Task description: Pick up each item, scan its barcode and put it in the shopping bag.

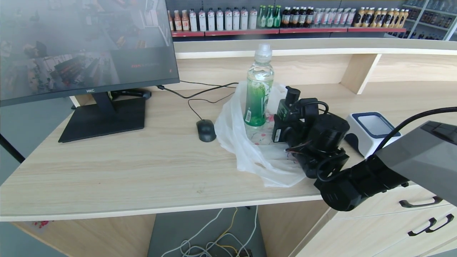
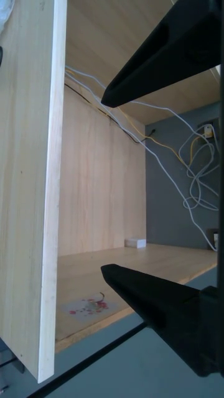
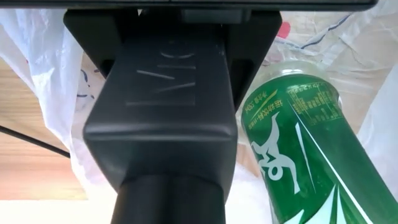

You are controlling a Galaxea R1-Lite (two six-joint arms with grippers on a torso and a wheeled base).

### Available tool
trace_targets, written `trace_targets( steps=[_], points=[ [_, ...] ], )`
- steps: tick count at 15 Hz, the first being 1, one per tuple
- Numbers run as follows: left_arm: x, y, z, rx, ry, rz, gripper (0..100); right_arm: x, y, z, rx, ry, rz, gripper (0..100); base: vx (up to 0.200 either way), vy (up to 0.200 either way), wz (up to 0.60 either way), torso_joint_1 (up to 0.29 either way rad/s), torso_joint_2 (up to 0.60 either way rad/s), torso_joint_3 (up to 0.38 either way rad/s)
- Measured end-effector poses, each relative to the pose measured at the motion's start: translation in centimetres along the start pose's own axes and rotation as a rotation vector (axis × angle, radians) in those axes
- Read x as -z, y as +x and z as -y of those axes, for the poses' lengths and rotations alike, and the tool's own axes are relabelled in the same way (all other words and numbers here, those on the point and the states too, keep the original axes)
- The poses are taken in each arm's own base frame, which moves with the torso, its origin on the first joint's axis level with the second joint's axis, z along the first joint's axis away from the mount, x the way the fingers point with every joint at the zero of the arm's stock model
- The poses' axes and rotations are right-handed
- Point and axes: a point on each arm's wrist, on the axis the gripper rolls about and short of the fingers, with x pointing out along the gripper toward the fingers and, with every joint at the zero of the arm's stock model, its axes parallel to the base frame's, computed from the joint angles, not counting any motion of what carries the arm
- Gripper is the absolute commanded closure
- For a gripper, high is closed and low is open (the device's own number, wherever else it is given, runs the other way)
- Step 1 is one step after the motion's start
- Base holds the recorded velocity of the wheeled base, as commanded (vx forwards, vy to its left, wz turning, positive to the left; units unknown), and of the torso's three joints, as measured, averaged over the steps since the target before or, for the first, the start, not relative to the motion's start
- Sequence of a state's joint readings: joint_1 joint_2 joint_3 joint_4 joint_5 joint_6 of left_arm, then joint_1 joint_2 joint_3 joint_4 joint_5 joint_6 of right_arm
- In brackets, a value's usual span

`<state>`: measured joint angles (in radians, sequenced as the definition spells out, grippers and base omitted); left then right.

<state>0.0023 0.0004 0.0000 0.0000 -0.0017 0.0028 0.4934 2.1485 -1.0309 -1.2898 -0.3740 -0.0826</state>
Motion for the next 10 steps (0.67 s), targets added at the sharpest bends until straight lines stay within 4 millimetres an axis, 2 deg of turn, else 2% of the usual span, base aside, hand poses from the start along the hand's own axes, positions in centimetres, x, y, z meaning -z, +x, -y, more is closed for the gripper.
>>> trace_targets(
  steps=[6, 7, 10],
  points=[
    [0.0, 0.0, 0.0, 0.0, 0.0, 0.0, 0, 0.23, 0.08, 0.18, 0.004, -0.003, -0.006, 100, 0.0, 0.0, 0.0, 0.0, 0.0, 0.0],
    [0.0, 0.0, 0.0, 0.0, 0.0, 0.0, 0, 0.23, 0.08, 0.18, 0.005, -0.003, -0.006, 0, 0.0, 0.0, 0.0, 0.0, 0.0, 0.0],
    [0.0, 0.0, 0.0, 0.0, 0.0, 0.0, 0, 0.5, 0.18, 0.2, 0.006, -0.007, -0.014, 0, 0.0, 0.0, 0.0, 0.0, 0.0, 0.0]
  ],
)
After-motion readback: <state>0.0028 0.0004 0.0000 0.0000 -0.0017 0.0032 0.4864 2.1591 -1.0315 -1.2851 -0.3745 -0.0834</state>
